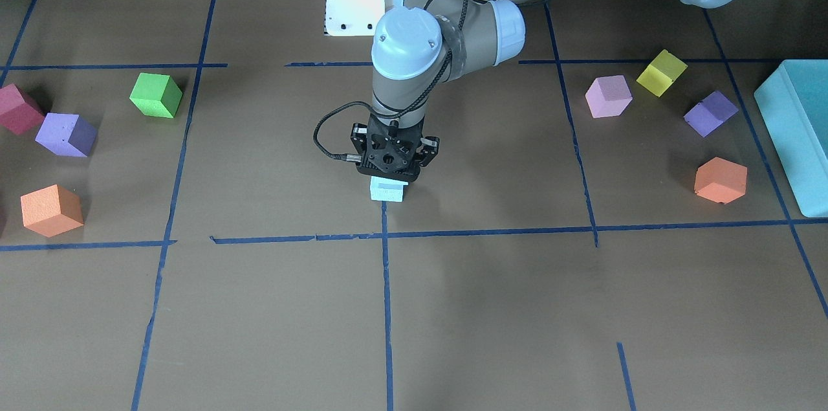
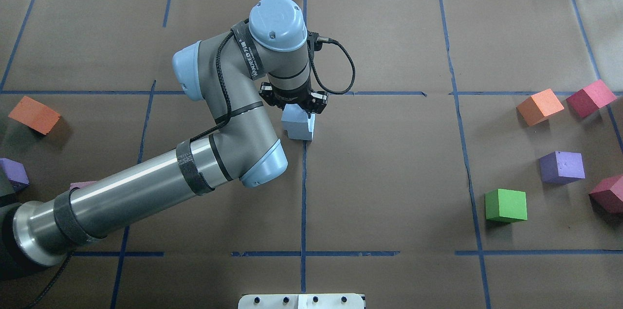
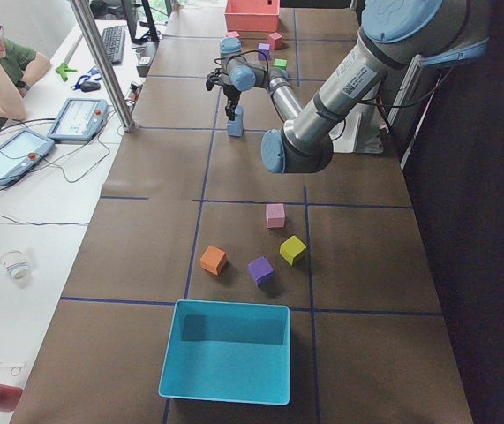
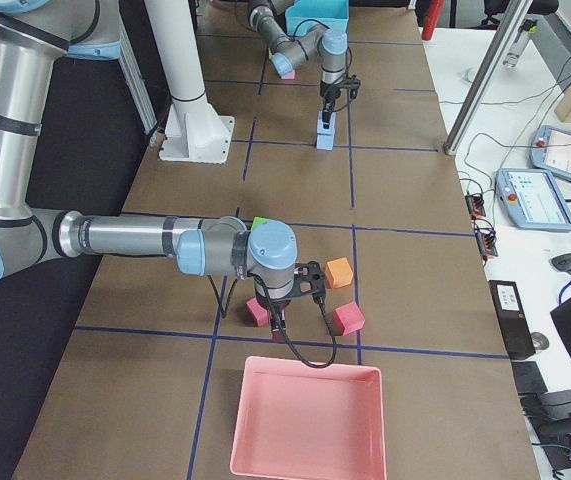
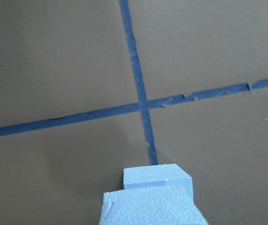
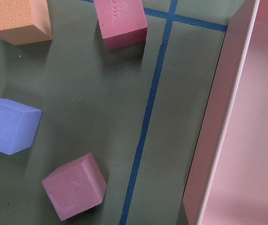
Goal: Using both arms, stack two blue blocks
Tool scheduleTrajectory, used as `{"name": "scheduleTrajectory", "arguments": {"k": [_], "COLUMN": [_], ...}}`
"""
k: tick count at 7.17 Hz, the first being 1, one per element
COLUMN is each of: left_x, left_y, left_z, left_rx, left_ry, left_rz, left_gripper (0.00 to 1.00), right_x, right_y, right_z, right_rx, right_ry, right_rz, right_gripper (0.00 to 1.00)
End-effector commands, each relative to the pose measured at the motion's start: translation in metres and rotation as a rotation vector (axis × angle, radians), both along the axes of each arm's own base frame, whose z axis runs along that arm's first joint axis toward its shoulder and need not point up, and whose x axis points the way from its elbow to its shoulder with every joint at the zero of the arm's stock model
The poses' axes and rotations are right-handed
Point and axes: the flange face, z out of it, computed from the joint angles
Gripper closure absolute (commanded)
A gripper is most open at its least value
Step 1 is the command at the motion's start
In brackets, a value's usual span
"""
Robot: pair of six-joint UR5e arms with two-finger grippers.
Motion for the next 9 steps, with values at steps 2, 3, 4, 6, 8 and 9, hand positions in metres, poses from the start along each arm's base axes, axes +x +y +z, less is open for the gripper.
{"name": "scheduleTrajectory", "arguments": {"k": [2, 3, 4, 6, 8, 9], "left_x": [0.012, 0.013, 0.012, 0.012, 0.012, 0.012], "left_y": [-0.004, -0.004, -0.005, -0.006, -0.005, -0.005], "left_z": [-0.007, -0.005, -0.004, -0.001, 0.001, 0.001], "left_rx": [-0.002, -0.003, -0.004, -0.008, -0.007, -0.007], "left_ry": [-0.010, -0.013, -0.016, -0.019, -0.020, -0.020], "left_rz": [0.006, 0.006, 0.003, 0.003, 0.003, 0.003], "left_gripper": [0.68, 0.64, 0.64, 0.63, 0.23, 0.07], "right_x": [0.000, 0.000, 0.000, 0.000, 0.000, 0.000], "right_y": [-0.001, -0.001, -0.001, -0.001, -0.001, -0.001], "right_z": [0.000, -0.001, 0.000, 0.000, 0.000, 0.000], "right_rx": [0.003, 0.005, 0.003, 0.003, 0.003, 0.002], "right_ry": [0.000, 0.000, 0.000, 0.000, 0.000, 0.000], "right_rz": [-0.002, -0.002, -0.002, -0.002, -0.002, -0.001], "right_gripper": [0.00, 0.00, 0.00, 0.00, 0.00, 0.00]}}
